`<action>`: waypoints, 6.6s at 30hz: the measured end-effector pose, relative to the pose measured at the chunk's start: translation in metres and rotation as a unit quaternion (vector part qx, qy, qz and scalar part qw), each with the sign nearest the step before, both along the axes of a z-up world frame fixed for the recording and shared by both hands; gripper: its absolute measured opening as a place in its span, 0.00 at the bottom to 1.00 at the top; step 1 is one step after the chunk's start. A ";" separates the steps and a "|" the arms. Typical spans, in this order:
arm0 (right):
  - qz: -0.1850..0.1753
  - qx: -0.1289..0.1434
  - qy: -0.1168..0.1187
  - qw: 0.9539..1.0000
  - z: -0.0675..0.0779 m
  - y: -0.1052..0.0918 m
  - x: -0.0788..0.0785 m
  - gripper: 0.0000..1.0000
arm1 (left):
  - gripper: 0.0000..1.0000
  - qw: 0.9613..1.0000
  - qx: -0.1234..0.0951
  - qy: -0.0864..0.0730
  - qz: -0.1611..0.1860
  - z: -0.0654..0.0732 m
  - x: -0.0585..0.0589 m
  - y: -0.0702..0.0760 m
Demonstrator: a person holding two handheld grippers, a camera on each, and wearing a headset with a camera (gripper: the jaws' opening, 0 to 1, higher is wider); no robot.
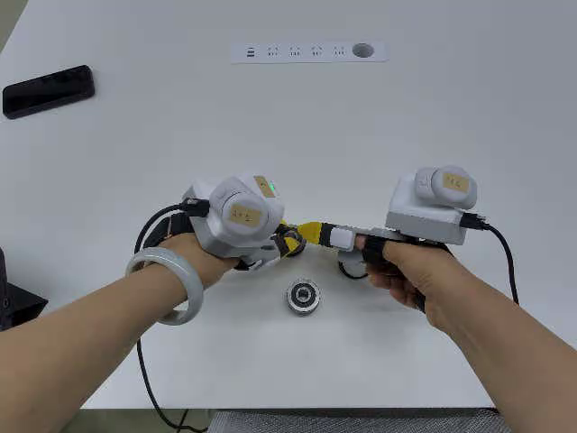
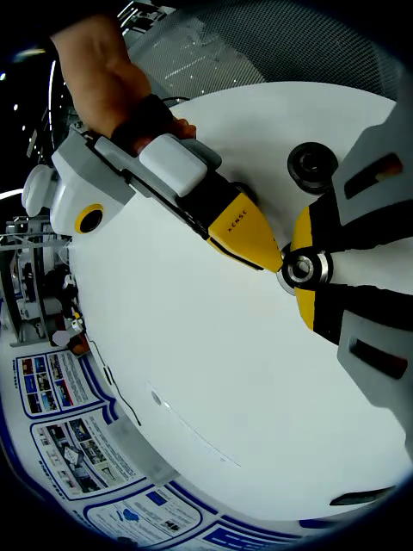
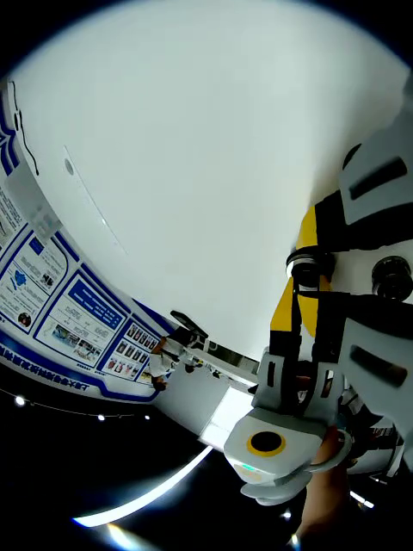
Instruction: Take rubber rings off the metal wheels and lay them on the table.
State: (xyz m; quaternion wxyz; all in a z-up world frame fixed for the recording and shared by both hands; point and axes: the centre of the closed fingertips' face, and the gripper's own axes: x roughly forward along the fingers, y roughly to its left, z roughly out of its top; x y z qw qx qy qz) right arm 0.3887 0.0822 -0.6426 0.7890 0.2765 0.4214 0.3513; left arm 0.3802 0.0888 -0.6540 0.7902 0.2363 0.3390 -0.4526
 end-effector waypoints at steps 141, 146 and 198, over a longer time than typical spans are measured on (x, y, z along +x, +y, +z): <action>0.036 0.053 0.027 0.998 -0.001 0.003 -0.015 0.25 | 0.14 1.000 -0.003 -0.004 -0.001 0.000 -0.002 0.000; 0.043 0.055 0.033 0.997 -0.002 0.002 -0.019 0.18 | 0.14 1.000 -0.003 -0.004 -0.001 0.000 -0.001 0.000; 0.035 0.063 0.026 0.997 -0.001 0.001 -0.017 0.23 | 0.14 1.000 -0.002 -0.004 0.000 0.000 -0.001 0.000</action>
